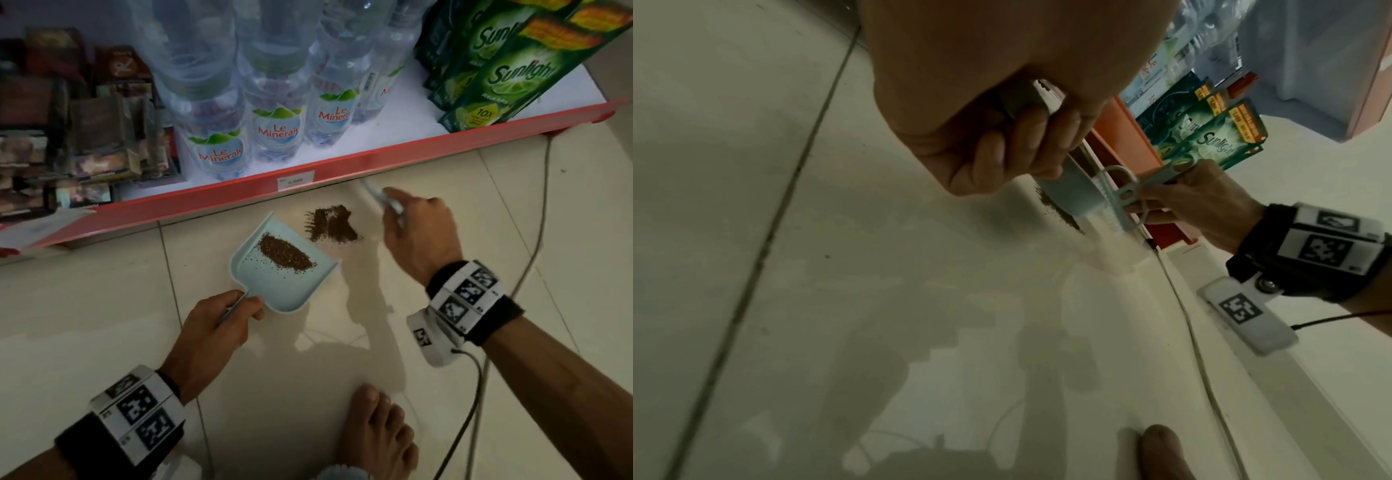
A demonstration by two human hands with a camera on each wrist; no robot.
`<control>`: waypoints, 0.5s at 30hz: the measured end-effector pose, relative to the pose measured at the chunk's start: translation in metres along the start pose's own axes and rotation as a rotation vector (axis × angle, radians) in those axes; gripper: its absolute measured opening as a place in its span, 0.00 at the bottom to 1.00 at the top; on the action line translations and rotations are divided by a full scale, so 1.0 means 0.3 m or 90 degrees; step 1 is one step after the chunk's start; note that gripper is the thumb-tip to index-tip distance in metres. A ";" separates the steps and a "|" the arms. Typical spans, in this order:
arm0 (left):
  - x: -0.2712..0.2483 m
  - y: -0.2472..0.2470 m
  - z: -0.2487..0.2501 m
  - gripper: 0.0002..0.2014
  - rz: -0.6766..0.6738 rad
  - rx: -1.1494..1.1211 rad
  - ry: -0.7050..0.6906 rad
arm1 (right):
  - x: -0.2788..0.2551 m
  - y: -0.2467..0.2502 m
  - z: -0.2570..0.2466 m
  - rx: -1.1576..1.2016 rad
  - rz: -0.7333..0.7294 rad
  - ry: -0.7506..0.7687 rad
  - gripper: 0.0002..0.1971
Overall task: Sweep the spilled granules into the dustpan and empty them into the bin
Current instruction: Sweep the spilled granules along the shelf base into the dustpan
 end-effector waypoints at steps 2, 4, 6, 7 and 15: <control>0.015 0.025 -0.013 0.15 0.008 -0.007 0.011 | 0.061 0.020 0.112 -0.079 0.019 -0.070 0.15; 0.039 0.039 -0.025 0.15 0.014 -0.003 0.018 | 0.122 0.002 0.214 -0.135 0.017 -0.139 0.16; 0.064 0.033 -0.022 0.16 0.014 0.002 0.016 | 0.172 -0.046 0.267 -0.132 -0.012 -0.183 0.17; 0.072 0.028 -0.018 0.16 0.013 0.003 0.014 | 0.188 -0.075 0.264 -0.112 -0.030 -0.183 0.18; 0.080 0.011 -0.031 0.15 -0.003 -0.014 0.004 | 0.061 -0.146 -0.057 0.084 -0.144 0.181 0.17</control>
Point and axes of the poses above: each hand's wrist, its own x-axis towards the middle knuckle, its own y-axis out of the back of the hand, z = x × y, the point moved 9 cm from there along x, towards the middle knuckle, and after that the axes turned 1 degree about x, right-handed, at the moved point
